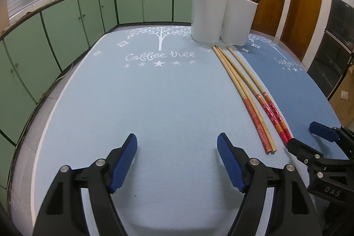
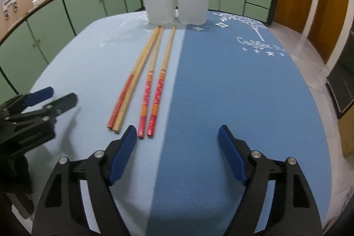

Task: Organize utensils
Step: 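Lower the right gripper onto a red chopstick and close it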

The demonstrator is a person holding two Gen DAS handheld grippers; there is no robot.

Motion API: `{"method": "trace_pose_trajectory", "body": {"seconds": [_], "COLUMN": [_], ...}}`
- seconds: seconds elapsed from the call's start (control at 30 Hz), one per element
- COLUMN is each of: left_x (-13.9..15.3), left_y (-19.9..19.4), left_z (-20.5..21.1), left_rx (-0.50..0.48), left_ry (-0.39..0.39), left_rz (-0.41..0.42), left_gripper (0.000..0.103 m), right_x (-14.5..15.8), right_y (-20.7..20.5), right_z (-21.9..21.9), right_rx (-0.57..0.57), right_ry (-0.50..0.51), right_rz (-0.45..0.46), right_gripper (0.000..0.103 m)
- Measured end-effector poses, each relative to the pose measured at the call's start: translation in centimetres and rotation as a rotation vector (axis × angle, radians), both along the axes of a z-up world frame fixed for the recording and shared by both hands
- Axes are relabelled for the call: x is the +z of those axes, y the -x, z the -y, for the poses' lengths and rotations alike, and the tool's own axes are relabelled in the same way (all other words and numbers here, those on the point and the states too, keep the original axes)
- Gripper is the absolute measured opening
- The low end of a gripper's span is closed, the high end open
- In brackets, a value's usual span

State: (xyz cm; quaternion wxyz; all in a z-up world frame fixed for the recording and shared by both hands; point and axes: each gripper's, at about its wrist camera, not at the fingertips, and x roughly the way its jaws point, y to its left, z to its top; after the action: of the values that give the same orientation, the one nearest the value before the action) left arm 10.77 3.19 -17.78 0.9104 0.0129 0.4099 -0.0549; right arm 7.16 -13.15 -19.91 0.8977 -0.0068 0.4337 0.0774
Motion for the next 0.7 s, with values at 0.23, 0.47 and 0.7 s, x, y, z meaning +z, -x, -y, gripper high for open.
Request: {"method": "trace_pose_trajectory", "body": {"seconds": [0.23, 0.47, 0.7], "left_x": [0.1, 0.0, -0.1], "left_y": [0.1, -0.2, -0.2], "left_z": [0.1, 0.2, 0.1], "left_rx": [-0.001, 0.001, 0.003], "left_ry": [-0.003, 0.001, 0.005], "left_rz": [0.002, -0.008, -0.01], "left_gripper": [0.074, 0.075, 0.075], "right_x": [-0.1, -0.2, -0.1], "right_y": [-0.3, -0.5, -0.5], "right_z": [-0.9, 0.0, 0.4], "right_rx": [0.035, 0.013, 0.0], "right_ry": [-0.058, -0.029, -0.022], "right_rz": [-0.006, -0.011, -0.007], "right_gripper": [0.053, 0.052, 0.052]}}
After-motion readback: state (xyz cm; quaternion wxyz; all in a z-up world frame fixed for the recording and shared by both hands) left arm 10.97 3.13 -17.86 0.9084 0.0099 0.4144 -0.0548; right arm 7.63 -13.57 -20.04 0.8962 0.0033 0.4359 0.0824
